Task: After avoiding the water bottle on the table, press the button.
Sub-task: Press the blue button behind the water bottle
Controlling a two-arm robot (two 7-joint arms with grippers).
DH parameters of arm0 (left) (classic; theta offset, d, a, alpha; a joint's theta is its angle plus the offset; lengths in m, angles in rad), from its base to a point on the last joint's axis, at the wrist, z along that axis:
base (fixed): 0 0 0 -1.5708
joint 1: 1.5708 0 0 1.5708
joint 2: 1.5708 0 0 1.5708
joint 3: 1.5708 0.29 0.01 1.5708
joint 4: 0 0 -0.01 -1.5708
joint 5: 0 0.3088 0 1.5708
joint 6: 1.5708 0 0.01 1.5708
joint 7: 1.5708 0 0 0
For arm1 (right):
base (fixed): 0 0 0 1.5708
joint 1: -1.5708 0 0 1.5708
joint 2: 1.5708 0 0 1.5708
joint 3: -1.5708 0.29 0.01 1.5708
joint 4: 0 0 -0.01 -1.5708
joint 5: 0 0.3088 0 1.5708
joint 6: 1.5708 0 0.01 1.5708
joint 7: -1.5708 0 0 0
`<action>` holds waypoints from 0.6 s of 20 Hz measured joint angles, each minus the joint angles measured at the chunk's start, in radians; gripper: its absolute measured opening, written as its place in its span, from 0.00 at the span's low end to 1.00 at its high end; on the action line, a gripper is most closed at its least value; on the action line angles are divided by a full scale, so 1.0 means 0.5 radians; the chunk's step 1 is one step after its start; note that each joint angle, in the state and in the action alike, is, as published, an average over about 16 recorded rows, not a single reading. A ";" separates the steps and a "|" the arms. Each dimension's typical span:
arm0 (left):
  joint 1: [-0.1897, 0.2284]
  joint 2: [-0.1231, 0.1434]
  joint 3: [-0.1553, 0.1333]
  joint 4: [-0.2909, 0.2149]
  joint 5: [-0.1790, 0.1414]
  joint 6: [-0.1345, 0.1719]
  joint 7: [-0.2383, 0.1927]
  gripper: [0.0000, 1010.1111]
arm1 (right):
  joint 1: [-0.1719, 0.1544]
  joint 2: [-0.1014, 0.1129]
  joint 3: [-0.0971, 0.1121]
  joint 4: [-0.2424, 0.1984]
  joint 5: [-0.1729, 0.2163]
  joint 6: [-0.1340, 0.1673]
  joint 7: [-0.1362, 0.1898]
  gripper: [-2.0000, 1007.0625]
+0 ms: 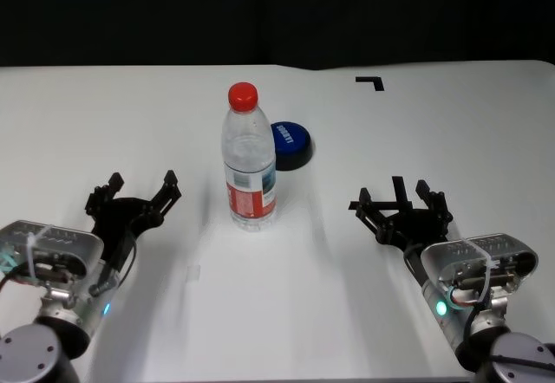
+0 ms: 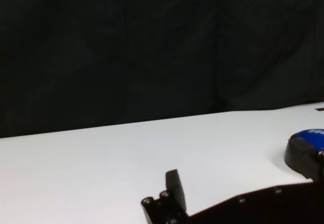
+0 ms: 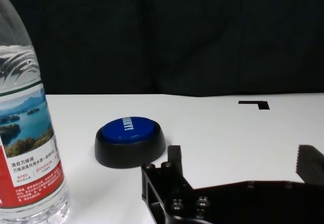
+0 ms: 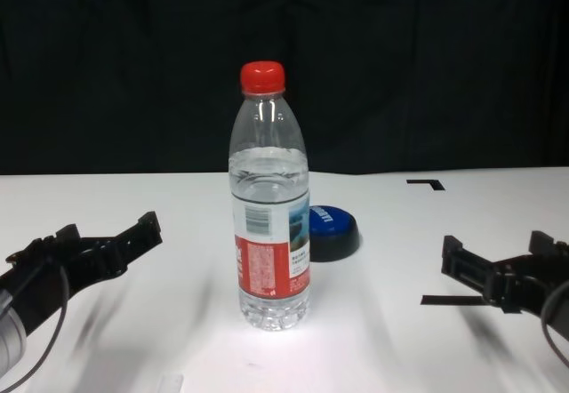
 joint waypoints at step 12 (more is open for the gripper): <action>0.000 0.000 0.000 0.000 0.000 0.000 0.000 0.99 | 0.000 0.000 0.000 0.000 0.000 0.000 0.000 1.00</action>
